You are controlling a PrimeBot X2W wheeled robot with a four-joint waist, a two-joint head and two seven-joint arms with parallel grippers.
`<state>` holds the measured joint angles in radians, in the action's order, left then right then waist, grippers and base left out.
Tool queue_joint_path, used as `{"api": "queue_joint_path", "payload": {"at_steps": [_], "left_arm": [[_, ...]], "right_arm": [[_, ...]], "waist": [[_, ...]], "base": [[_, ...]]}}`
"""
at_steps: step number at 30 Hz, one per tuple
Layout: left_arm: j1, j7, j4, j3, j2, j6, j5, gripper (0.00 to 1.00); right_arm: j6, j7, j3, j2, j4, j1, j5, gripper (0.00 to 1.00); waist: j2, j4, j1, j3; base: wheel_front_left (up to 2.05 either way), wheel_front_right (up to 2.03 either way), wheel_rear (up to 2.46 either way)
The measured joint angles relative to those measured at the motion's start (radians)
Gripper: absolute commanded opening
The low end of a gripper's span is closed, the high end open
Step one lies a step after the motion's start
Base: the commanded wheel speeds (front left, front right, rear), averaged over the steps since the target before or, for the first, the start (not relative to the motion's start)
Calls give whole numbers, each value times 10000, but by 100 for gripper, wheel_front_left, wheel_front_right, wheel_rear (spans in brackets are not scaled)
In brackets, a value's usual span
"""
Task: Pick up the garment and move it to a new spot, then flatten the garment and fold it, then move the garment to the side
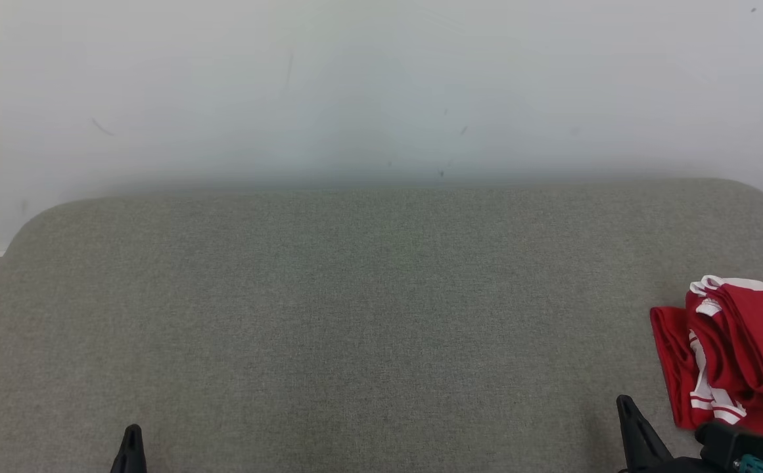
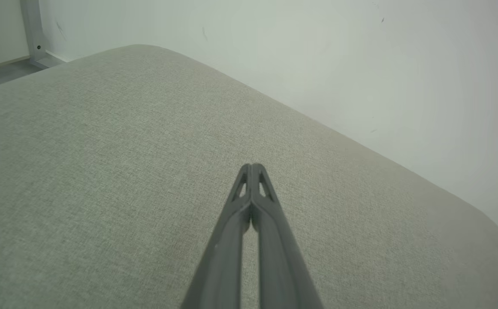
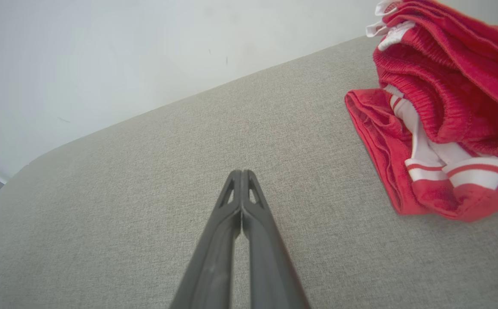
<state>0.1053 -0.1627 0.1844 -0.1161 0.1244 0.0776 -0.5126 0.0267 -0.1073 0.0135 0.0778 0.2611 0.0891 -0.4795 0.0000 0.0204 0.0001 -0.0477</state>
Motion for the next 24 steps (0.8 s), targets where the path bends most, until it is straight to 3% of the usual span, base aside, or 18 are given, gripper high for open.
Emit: {"api": "queue_joint_path", "payload": {"at_steps": [24], "left_arm": [[-532, 832, 314, 598, -247, -531, -3080, 0]], "right_arm": [[272, 650, -435, -117, 134, -466, -3214, 0]], "waist": [[1, -60, 0, 139]], "base": [[0, 0, 0]]}}
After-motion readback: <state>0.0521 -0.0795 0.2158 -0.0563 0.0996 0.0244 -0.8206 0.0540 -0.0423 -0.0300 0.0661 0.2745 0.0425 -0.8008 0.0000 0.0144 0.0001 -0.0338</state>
